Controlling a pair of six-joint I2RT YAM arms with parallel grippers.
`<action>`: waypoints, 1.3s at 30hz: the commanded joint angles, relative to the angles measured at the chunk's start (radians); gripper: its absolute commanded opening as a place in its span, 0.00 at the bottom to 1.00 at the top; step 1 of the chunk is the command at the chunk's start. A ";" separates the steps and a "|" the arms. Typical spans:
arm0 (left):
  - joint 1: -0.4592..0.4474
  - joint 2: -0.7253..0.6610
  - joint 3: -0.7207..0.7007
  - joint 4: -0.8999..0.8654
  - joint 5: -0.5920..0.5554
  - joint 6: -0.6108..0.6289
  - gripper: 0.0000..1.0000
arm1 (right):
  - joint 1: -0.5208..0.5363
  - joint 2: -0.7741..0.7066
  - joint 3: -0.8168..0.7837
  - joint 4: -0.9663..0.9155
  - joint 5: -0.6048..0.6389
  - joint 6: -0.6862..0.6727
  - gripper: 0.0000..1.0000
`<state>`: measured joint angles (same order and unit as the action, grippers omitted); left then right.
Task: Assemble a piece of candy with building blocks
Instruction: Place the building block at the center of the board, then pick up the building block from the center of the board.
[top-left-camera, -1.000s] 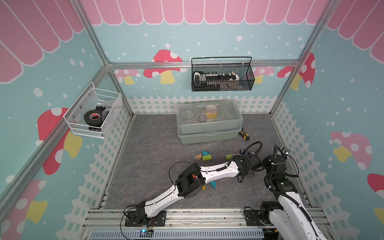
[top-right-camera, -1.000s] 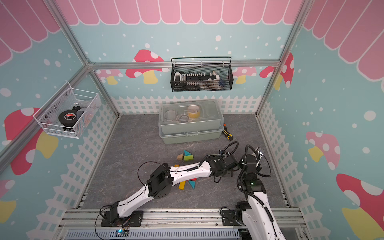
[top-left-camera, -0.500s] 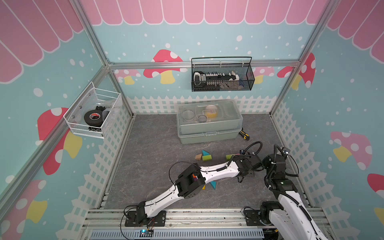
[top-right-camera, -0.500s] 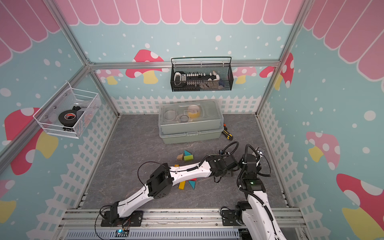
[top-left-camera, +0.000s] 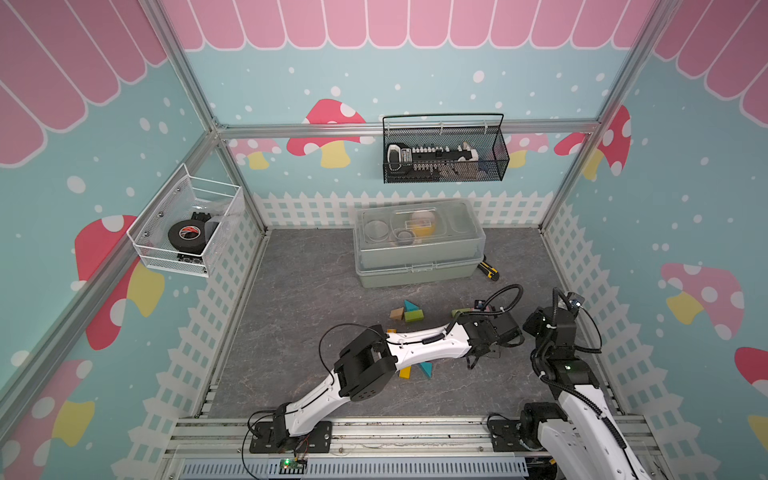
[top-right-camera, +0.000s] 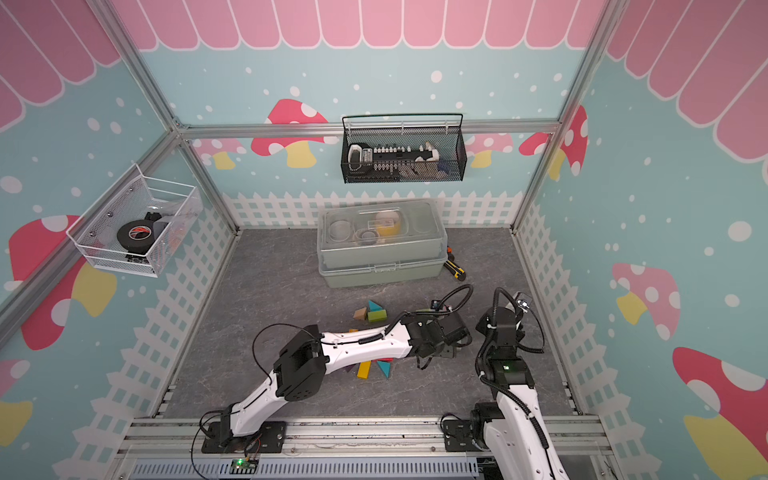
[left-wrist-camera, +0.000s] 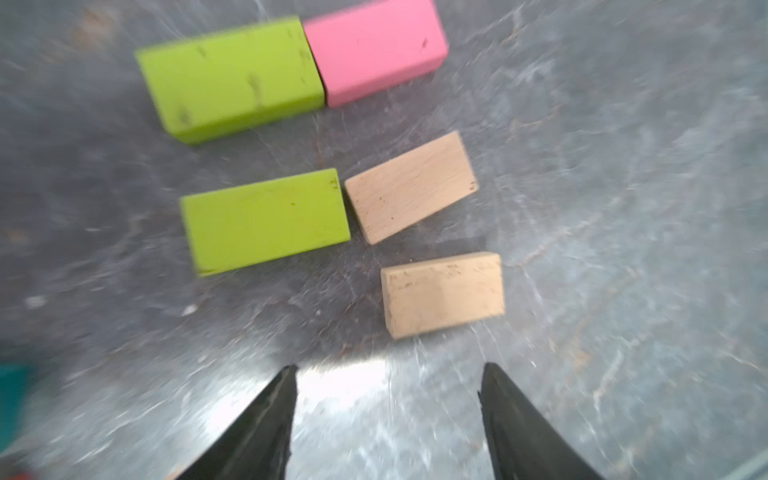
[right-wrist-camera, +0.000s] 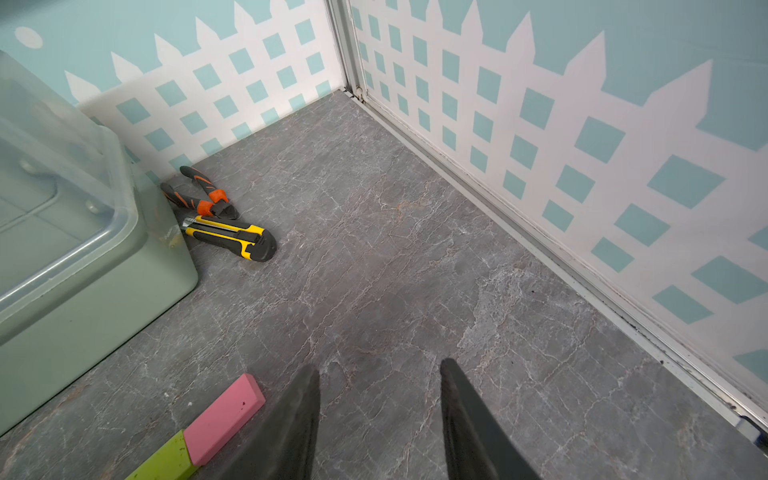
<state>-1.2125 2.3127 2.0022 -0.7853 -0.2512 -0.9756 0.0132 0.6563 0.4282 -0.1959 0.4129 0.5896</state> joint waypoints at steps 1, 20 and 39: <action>-0.001 -0.121 -0.071 0.007 -0.062 0.055 0.69 | -0.004 -0.017 0.037 -0.024 -0.068 -0.037 0.49; 0.379 -1.282 -0.916 -0.113 0.005 0.525 0.68 | 0.500 0.530 0.434 -0.210 -0.652 -0.596 0.57; 0.441 -1.567 -1.066 -0.144 -0.015 0.602 0.69 | 0.700 1.015 0.634 -0.357 -0.580 -0.798 0.60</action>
<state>-0.7788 0.7456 0.9432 -0.9203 -0.2653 -0.4038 0.7071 1.6531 1.0405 -0.5140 -0.1726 -0.1566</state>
